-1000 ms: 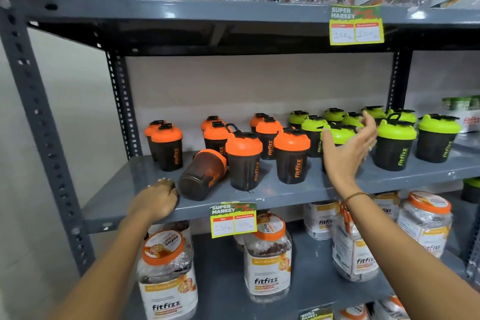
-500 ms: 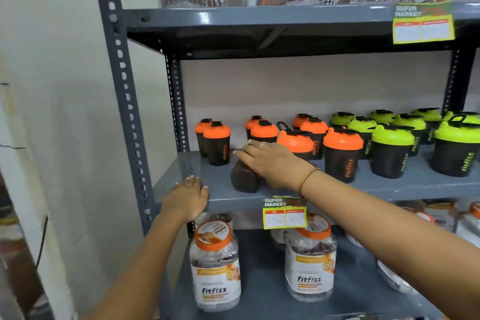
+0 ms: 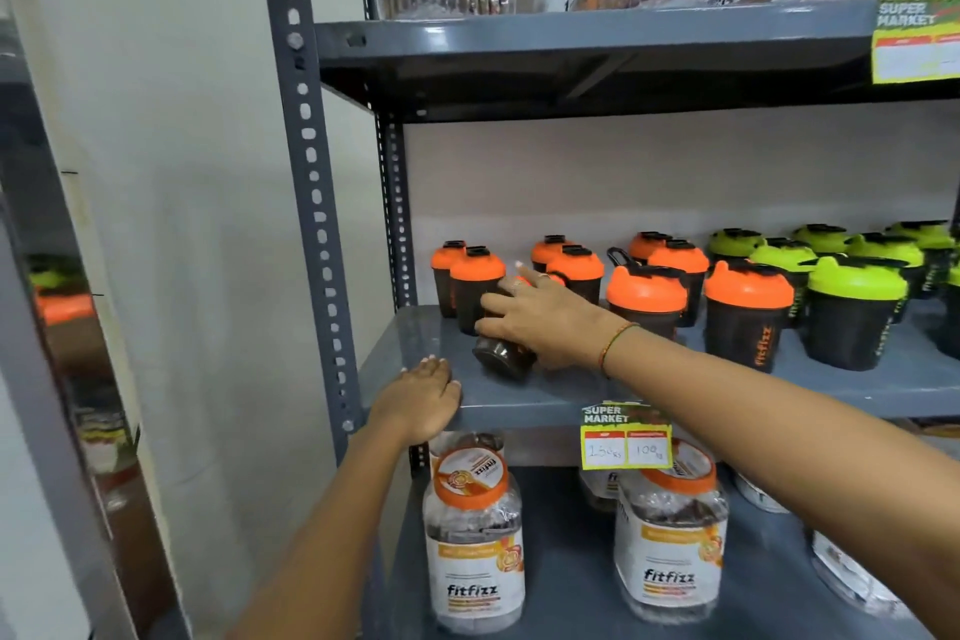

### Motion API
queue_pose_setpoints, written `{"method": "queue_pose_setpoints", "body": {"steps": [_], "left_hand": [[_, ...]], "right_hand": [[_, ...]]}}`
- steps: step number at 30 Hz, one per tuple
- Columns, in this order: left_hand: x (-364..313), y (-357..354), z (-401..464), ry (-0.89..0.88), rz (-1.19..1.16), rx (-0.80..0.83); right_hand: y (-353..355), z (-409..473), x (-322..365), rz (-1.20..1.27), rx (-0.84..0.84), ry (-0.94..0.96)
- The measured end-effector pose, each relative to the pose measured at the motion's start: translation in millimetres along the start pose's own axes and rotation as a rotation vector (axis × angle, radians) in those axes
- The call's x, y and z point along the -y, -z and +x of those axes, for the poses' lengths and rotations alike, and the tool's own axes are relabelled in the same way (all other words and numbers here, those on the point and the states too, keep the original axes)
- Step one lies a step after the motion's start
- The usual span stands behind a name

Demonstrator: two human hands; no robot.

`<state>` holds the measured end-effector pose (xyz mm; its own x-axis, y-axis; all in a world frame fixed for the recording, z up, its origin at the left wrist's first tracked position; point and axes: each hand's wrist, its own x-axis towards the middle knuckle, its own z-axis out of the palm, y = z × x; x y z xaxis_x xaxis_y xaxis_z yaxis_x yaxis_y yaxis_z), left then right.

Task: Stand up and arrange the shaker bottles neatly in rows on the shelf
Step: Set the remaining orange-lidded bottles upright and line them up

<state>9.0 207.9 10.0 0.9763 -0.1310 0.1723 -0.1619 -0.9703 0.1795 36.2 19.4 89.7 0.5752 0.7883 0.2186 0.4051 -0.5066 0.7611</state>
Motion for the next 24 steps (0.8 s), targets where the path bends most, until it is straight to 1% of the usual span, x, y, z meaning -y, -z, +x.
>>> {"method": "queue_pose_setpoints", "body": {"steps": [2, 4, 7, 11, 16, 18, 21, 23, 24], "left_hand": [[1, 3, 0, -0.006, -0.005, 0.032], [1, 5, 0, -0.014, -0.008, 0.05], [1, 6, -1, -0.017, -0.012, 0.054], [1, 6, -1, -0.017, -0.018, 0.059], [2, 6, 0, -0.013, -0.017, 0.07], [2, 5, 0, -0.008, -0.016, 0.07], [3, 5, 2, -0.006, -0.023, 0.087], [5, 8, 5, 0.009, -0.058, 0.103], [6, 10, 7, 0.02, -0.077, 0.106]], "right_hand": [[3, 11, 6, -0.163, -0.064, 0.073], [3, 22, 15, -0.289, -0.05, 0.136], [-6, 37, 32, -0.42, -0.032, 0.21], [-11, 43, 43, -0.53, -0.039, 0.217], [-7, 35, 42, -0.526, -0.04, 0.236], [-3, 29, 40, -0.483, -0.05, 0.221], [13, 17, 29, -0.348, -0.229, 0.216], [28, 11, 15, -0.193, -0.306, 0.212], [39, 8, 6, -0.115, -0.336, 0.174]]}}
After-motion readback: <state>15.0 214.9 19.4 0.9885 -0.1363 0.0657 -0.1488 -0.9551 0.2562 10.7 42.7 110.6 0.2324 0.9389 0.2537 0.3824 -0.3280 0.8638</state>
